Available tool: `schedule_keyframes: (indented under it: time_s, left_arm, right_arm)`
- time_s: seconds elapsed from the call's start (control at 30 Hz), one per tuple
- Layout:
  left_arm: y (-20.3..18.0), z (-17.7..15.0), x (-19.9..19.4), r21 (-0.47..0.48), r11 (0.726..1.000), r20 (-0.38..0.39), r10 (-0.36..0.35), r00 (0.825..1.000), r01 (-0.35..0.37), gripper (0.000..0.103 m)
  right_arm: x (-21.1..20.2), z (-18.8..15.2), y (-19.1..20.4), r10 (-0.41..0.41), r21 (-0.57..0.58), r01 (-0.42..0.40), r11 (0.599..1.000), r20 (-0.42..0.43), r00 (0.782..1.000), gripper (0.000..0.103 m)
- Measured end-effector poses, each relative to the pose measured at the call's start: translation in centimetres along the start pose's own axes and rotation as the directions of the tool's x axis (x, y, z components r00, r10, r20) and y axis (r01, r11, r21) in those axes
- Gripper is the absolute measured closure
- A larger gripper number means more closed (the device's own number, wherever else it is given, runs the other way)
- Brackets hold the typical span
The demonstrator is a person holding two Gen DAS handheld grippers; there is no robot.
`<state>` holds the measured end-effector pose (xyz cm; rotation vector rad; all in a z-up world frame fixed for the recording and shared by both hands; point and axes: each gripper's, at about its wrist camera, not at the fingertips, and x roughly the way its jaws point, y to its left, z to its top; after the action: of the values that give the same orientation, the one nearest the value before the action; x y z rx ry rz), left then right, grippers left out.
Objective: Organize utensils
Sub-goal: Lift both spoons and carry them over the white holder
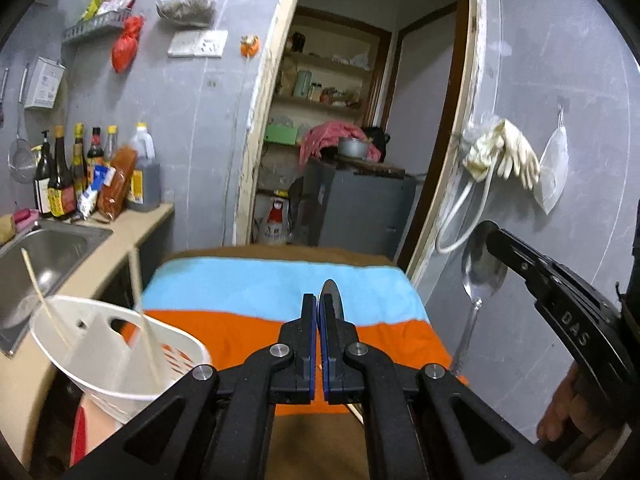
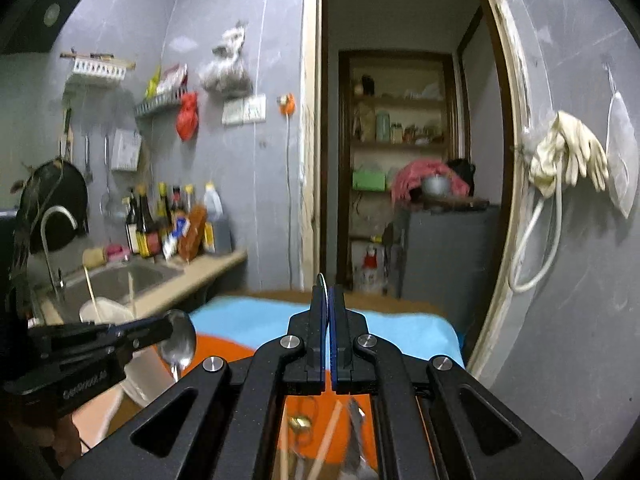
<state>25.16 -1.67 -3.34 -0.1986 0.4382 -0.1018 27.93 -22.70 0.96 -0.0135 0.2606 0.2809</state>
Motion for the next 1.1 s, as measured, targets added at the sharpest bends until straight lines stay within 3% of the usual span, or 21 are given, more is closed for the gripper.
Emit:
schedule_keyframes:
  time_s: [0.27, 0.43, 0.57, 0.87, 1.1]
  left_arm:
    - [5.4, 3.4, -4.1, -0.029, 0.999, 0.068, 0.038, 0.997, -0.036, 0.101]
    - [9.7, 4.9, -6.0, -0.058, 0.992, 0.111, 0.117, 0.987, -0.111, 0.101]
    - [12.8, 5.8, -6.7, -0.067, 0.979, 0.147, 0.200, 0.969, -0.192, 0.101]
    - [18.1, 5.8, -4.8, -0.047, 0.937, 0.173, 0.350, 0.921, -0.347, 0.101]
    - [19.7, 4.6, -2.5, -0.017, 0.912, 0.158, 0.408, 0.899, -0.411, 0.101]
  right_arm:
    - [0.1, 4.1, 6.4, 0.051, 0.014, -0.053, 0.998, 0.113, 0.992, 0.101]
    - [0.5, 5.2, 10.4, 0.088, 0.007, -0.090, 0.996, 0.172, 0.981, 0.101]
    - [1.3, 5.7, 13.4, 0.098, -0.009, -0.098, 0.995, 0.213, 0.972, 0.101]
    - [4.4, 4.2, 16.9, 0.092, -0.045, -0.086, 0.995, 0.179, 0.979, 0.101]
    - [6.2, 2.1, 17.3, 0.069, -0.082, -0.058, 0.995, 0.135, 0.988, 0.101]
